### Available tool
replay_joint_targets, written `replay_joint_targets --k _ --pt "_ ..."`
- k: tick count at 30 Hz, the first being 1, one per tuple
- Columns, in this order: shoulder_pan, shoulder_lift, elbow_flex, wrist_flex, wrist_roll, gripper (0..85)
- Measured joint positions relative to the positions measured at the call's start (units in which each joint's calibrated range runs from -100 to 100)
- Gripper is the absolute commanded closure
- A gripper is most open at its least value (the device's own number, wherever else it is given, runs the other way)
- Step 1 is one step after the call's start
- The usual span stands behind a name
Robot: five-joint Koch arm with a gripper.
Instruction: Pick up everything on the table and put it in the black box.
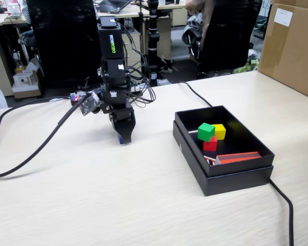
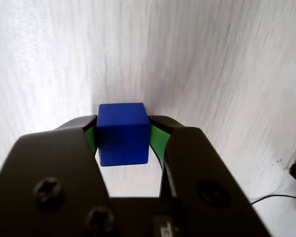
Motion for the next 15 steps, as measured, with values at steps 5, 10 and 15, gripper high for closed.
replay_joint_targets --k 5,10,15 --pt "-0.29 0.13 1.73 0.08 0.00 74.2" --pt "0.24 -5.83 10.86 -1.01 0.10 74.1" --pt "6.54 -8.28 32.50 -3.25 1.03 74.1"
